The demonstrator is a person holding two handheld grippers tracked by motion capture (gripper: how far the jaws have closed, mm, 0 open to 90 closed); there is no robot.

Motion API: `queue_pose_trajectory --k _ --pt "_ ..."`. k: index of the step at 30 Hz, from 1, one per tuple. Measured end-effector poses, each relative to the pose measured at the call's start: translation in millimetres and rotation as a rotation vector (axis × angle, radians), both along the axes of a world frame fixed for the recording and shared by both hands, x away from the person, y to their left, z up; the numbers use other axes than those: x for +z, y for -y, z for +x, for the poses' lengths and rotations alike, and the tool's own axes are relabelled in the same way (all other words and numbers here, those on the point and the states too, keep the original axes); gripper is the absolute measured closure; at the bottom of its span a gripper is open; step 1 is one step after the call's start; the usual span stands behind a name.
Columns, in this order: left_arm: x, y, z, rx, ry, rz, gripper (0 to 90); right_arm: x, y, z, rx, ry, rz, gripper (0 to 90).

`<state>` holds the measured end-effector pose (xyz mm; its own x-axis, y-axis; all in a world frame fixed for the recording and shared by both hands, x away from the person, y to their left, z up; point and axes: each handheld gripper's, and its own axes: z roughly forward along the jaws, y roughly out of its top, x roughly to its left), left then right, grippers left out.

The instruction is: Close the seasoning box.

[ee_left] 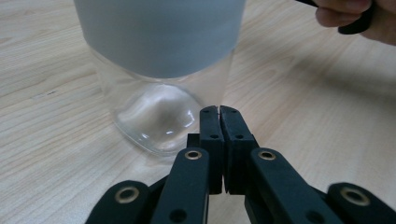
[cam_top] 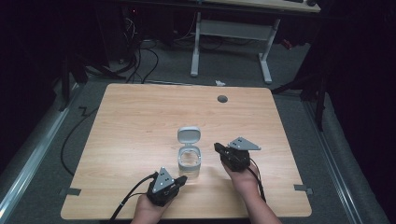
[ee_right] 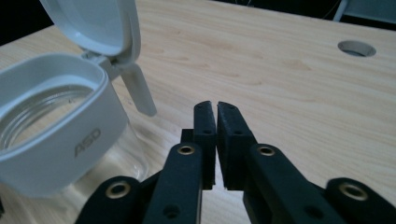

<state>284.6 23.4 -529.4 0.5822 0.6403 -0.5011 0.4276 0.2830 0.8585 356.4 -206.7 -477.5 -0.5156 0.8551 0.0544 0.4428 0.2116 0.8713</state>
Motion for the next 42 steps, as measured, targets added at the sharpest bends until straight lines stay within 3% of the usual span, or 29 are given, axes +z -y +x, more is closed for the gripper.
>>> queue_pose_trajectory --k 17,29,42 --pt "-2.4 1.4 5.7 0.052 0.012 -0.014 90.0 17.0 -33.3 26.8 0.028 0.045 -0.011 90.0" --pt "-2.3 0.9 6.0 0.051 0.012 -0.021 89.3 30.4 -41.5 46.4 0.029 0.06 0.008 89.9" --pt "-2.4 1.5 5.5 0.048 0.014 -0.018 89.4 39.3 -47.3 37.2 0.061 0.096 0.02 89.9"
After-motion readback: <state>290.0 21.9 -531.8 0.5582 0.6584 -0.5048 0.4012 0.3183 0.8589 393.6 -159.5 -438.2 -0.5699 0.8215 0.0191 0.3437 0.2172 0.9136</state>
